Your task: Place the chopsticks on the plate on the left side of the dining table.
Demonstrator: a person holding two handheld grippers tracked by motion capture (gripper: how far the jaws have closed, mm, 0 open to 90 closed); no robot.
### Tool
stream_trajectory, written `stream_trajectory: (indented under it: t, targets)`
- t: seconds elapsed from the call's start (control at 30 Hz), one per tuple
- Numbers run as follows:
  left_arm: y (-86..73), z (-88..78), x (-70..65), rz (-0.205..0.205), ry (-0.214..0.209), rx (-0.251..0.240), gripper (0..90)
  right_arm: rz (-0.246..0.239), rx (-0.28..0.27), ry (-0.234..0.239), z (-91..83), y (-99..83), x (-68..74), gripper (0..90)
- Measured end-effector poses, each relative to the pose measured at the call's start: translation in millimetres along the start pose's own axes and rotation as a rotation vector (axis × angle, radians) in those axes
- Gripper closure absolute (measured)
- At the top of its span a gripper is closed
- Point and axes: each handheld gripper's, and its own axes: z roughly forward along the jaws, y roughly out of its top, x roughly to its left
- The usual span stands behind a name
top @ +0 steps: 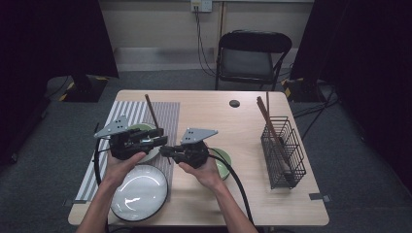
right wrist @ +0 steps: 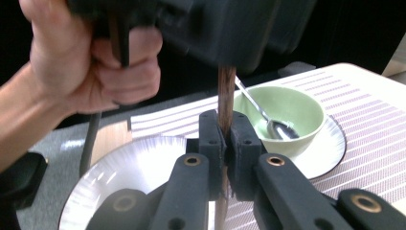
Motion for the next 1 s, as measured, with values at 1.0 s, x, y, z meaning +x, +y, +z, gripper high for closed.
stream_trajectory:
  t: [1.0]
  targets:
    - [-4.0,-2.8,9.5,-0.032,0.054,-0.012,44.0,0.003,0.028,-0.021,-14.6,-5.0,-0.6,86.5]
